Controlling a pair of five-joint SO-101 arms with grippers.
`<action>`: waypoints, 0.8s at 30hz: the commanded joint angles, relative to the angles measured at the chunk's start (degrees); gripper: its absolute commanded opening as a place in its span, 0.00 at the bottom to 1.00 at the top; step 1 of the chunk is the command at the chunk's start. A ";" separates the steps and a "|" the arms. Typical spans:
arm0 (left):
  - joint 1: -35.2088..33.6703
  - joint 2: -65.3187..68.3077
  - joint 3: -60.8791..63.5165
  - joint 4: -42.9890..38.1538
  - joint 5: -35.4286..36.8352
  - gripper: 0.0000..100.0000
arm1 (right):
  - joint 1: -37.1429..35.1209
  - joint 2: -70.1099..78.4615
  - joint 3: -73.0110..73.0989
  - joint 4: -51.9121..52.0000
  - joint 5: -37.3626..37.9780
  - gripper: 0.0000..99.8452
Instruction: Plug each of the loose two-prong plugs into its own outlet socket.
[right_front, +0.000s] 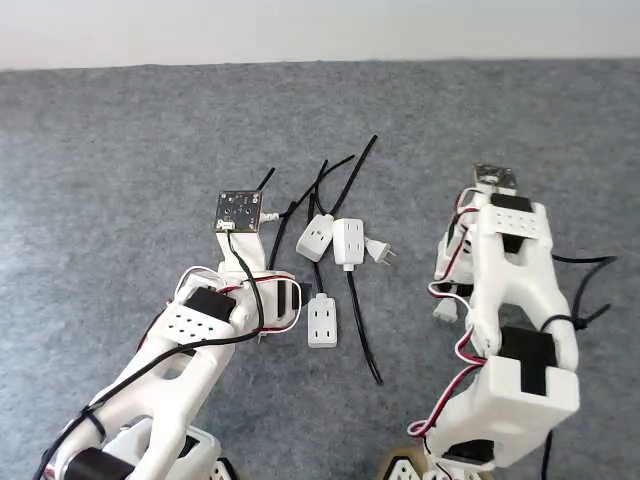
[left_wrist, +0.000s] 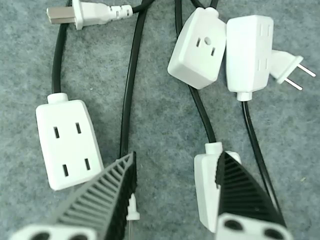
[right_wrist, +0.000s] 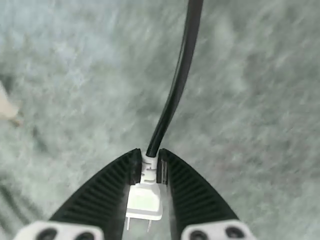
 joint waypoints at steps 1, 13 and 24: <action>0.00 -1.32 -0.48 -1.14 -0.44 0.25 | 3.56 -3.38 -0.35 -5.67 4.57 0.01; 0.00 -1.32 -0.48 -1.14 -0.44 0.25 | 4.35 -3.38 -0.44 -7.08 20.40 0.01; 0.00 -1.23 -0.48 -1.14 -0.44 0.25 | 4.35 -3.38 0.09 -4.35 27.16 0.01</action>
